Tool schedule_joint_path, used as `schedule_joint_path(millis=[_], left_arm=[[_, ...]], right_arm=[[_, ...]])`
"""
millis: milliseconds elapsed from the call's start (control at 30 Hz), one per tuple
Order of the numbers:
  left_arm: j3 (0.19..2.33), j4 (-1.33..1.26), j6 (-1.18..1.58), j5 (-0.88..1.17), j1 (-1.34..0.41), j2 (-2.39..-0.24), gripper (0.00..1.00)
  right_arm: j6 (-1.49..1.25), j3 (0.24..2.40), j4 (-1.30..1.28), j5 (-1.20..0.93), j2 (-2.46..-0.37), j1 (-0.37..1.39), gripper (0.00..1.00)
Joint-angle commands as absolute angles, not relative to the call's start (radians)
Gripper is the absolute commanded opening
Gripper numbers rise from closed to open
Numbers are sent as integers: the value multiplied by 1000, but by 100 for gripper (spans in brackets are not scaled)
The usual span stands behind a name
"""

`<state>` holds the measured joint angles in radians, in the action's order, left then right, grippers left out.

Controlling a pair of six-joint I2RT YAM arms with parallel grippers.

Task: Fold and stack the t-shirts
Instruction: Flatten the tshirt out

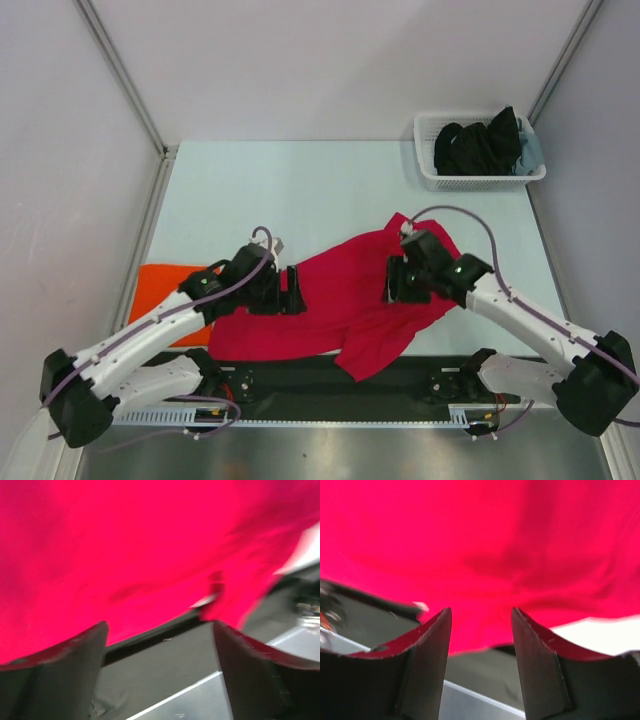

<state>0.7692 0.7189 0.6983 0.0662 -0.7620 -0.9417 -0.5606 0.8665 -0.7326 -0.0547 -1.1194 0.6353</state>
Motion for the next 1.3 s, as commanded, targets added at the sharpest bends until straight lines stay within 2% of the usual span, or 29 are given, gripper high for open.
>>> schedule_joint_path(millis=[0, 33, 167, 233, 300, 467, 533, 633, 667, 733, 767, 800, 833, 867, 967, 1033, 1067, 1100, 1133, 1233, 1267], left_arm=[[729, 667, 741, 72, -724, -1023, 96], [744, 669, 739, 42, -718, -1054, 100], [771, 614, 704, -75, -672, -1210, 100], [820, 611, 706, -83, -625, -1323, 100], [850, 591, 695, -119, -614, -1402, 100], [979, 600, 690, -173, -612, -1676, 100], [1012, 594, 693, -158, -612, -1735, 100], [1060, 568, 683, -143, -612, -1816, 78], [1075, 555, 678, -143, -611, -1848, 58], [1141, 537, 643, -126, -601, -1877, 42], [1175, 551, 631, -130, -597, -1891, 24], [1213, 566, 620, -146, -591, -1928, 17], [1300, 581, 608, -167, -585, -1945, 9], [1343, 607, 582, -173, -580, -1965, 6], [1512, 670, 537, -205, -558, -2040, 6], [1607, 702, 525, -216, -540, -2072, 8], [1627, 730, 523, -235, -534, -2071, 13], [1643, 741, 522, -250, -528, -2065, 23], [1640, 747, 515, -267, -526, -2028, 44], [1563, 756, 511, -276, -529, -1898, 73], [1528, 758, 514, -264, -529, -1847, 76]], right_arm=[[-738, 738, -686, 46, -1111, 724, 56], [-748, 729, -689, 57, -1120, 738, 56], [-741, 726, -681, 115, -1187, 778, 58], [-738, 739, -716, 149, -1238, 772, 67], [-729, 741, -730, 190, -1262, 756, 68], [-716, 721, -699, 187, -1273, 689, 67], [-718, 718, -703, 205, -1295, 669, 62], [-713, 701, -661, 206, -1330, 618, 49], [-712, 693, -649, 204, -1341, 582, 43], [-697, 686, -595, 175, -1377, 528, 28], [-690, 684, -575, 163, -1397, 497, 23], [-677, 693, -537, 150, -1417, 427, 16], [-661, 706, -525, 146, -1437, 392, 14], [-619, 724, -512, 153, -1484, 361, 13], [-513, 849, -512, 182, -1583, 244, 13], [-453, 971, -515, 179, -1650, 192, 18], [-402, 1014, -521, 175, -1716, 180, 22], [-379, 1053, -528, 170, -1744, 172, 25], [-362, 1148, -540, 160, -1768, 161, 27], [-318, 1280, -627, 184, -1804, 176, 39], [-305, 1296, -673, 198, -1789, 187, 46]])
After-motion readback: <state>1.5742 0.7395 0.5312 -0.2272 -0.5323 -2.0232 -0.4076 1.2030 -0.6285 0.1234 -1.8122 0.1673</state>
